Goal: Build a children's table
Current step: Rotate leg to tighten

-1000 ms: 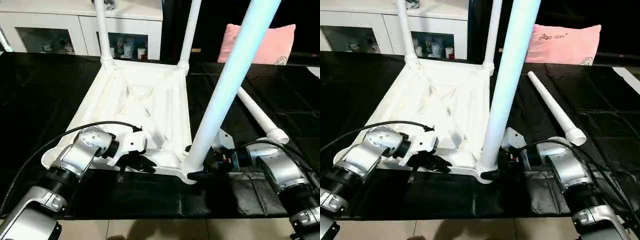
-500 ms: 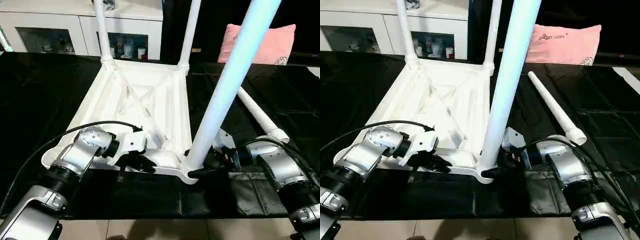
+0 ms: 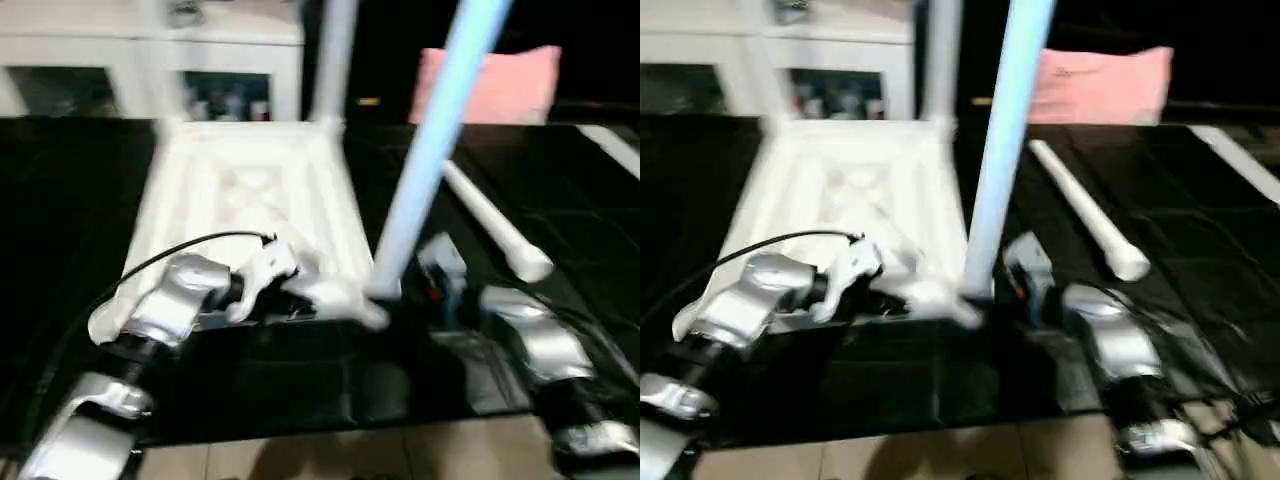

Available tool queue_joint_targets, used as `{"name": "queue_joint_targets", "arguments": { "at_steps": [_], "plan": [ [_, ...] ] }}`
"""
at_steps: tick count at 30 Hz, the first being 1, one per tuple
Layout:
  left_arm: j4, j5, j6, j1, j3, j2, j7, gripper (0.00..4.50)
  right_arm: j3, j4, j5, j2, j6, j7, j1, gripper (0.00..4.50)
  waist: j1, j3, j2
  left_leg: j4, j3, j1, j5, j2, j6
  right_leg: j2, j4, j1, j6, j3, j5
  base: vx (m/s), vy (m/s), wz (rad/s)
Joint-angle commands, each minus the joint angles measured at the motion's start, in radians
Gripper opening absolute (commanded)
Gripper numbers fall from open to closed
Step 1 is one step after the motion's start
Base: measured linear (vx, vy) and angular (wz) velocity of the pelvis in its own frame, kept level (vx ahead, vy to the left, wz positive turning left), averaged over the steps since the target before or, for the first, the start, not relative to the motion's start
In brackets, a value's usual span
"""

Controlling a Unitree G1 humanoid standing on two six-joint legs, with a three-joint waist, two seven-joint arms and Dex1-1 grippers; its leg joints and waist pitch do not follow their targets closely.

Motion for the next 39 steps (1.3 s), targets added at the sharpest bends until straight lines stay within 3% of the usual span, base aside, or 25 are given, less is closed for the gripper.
{"name": "queue_joint_targets", "arguments": {
  "at_steps": [1,2,3,6,9,10,13,17,19,22,26,31,34,39],
  "plan": [
    [-0.073,-0.053,0.032,-0.033,0.048,-0.069,0.080,0.00,0.064,0.042,-0.005,0.089,0.052,-0.058,-0.015,2.68,0.003,-0.060,0.000,-0.068,-0.014,-0.005,-0.221,0.023,0.021,-0.072,-0.095,0.054,-0.083,0.056,-0.484,0.000,0.000,0.00],
    [-0.085,-0.047,0.069,-0.036,0.061,-0.098,0.133,0.00,0.050,0.074,-0.010,0.134,0.069,-0.138,-0.041,2.68,0.003,-0.061,-0.002,-0.068,-0.013,-0.004,-0.219,0.022,0.026,-0.072,-0.096,0.054,-0.082,0.056,-0.479,0.000,0.000,0.00],
    [-0.095,-0.039,0.099,-0.040,0.070,-0.128,0.186,0.00,0.035,0.114,-0.016,0.176,0.083,-0.220,-0.073,2.68,-0.002,-0.060,0.003,-0.068,-0.013,-0.004,-0.207,0.024,0.030,-0.073,-0.092,0.052,-0.095,0.059,-0.460,0.000,0.000,0.00],
    [-0.104,-0.030,0.128,-0.044,0.079,-0.164,0.245,0.00,0.020,0.164,-0.024,0.217,0.094,-0.304,-0.112,2.68,-0.011,-0.063,0.001,-0.069,-0.011,-0.007,-0.176,0.027,0.032,-0.070,-0.082,0.053,-0.118,0.063,-0.399,0.000,0.000,0.00],
    [-0.123,-0.006,0.149,-0.048,0.064,-0.197,0.298,0.00,-0.002,0.218,-0.035,0.265,0.093,-0.392,-0.161,2.68,-0.008,-0.067,-0.001,-0.068,-0.010,-0.007,-0.149,0.027,0.042,-0.071,-0.074,0.056,-0.137,0.065,-0.349,0.000,0.000,0.00],
    [-0.125,0.002,0.143,-0.049,0.055,-0.195,0.295,0.00,-0.007,0.221,-0.030,0.271,0.087,-0.392,-0.164,3.24,-0.006,-0.066,0.000,-0.068,-0.008,-0.008,-0.139,0.027,0.051,-0.070,-0.073,0.056,-0.139,0.067,-0.322,0.000,0.000,0.00],
    [-0.131,0.016,0.148,-0.047,0.043,-0.187,0.299,0.00,-0.009,0.211,-0.037,0.277,0.083,-0.392,-0.161,3.44,-0.004,-0.066,0.000,-0.070,-0.007,-0.010,-0.132,0.027,0.062,-0.069,-0.069,0.059,-0.141,0.068,-0.294,0.000,0.000,0.00],
    [-0.143,0.024,0.170,-0.038,0.035,-0.164,0.297,0.00,-0.016,0.186,-0.042,0.267,0.074,-0.384,-0.140,3.83,-0.006,-0.062,0.006,-0.071,-0.008,-0.005,-0.172,0.027,0.048,-0.070,-0.078,0.056,-0.128,0.067,-0.354,0.000,0.000,0.00],
    [-0.146,0.030,0.176,-0.035,0.033,-0.159,0.301,0.00,-0.020,0.189,-0.043,0.263,0.064,-0.385,-0.139,4.02,-0.006,-0.063,0.004,-0.072,-0.009,-0.006,-0.171,0.029,0.046,-0.070,-0.076,0.056,-0.126,0.067,-0.347,0.000,0.000,0.00],
    [-0.142,0.042,0.166,-0.030,0.026,-0.137,0.298,0.00,-0.015,0.168,-0.040,0.239,0.048,-0.354,-0.121,4.29,-0.006,-0.064,0.003,-0.072,-0.009,-0.007,-0.164,0.029,0.049,-0.070,-0.074,0.057,-0.134,0.069,-0.320,0.000,0.000,0.00],
    [-0.131,0.032,0.106,0.001,0.010,-0.054,0.179,0.00,-0.027,0.033,0.006,0.113,0.000,-0.181,-0.023,4.45,0.001,-0.063,0.004,-0.073,-0.008,-0.009,-0.158,0.031,0.070,-0.069,-0.072,0.060,-0.135,0.070,-0.285,0.000,0.000,0.00],
    [-0.127,0.028,0.055,0.013,-0.003,-0.012,0.113,0.00,-0.020,-0.018,0.019,0.032,-0.031,-0.061,0.018,4.45,0.005,-0.061,0.007,-0.072,-0.008,-0.007,-0.189,0.028,0.068,-0.069,-0.080,0.059,-0.130,0.067,-0.344,0.000,0.000,0.00],
    [-0.136,-0.002,-0.011,0.019,-0.025,0.044,-0.016,0.00,-0.010,-0.072,0.052,-0.077,-0.049,0.127,0.055,4.45,0.019,-0.059,0.011,-0.073,-0.008,-0.001,-0.200,0.029,0.067,-0.069,-0.087,0.057,-0.114,0.067,-0.387,0.000,0.000,0.00],
    [-0.137,-0.026,-0.066,0.023,-0.039,0.080,-0.109,0.00,-0.007,-0.091,0.069,-0.131,-0.060,0.228,0.060,4.45,0.032,-0.064,0.010,-0.074,-0.008,-0.001,-0.176,0.035,0.073,-0.068,-0.071,0.058,-0.149,0.071,-0.290,0.000,0.000,0.00]
  ]
}}
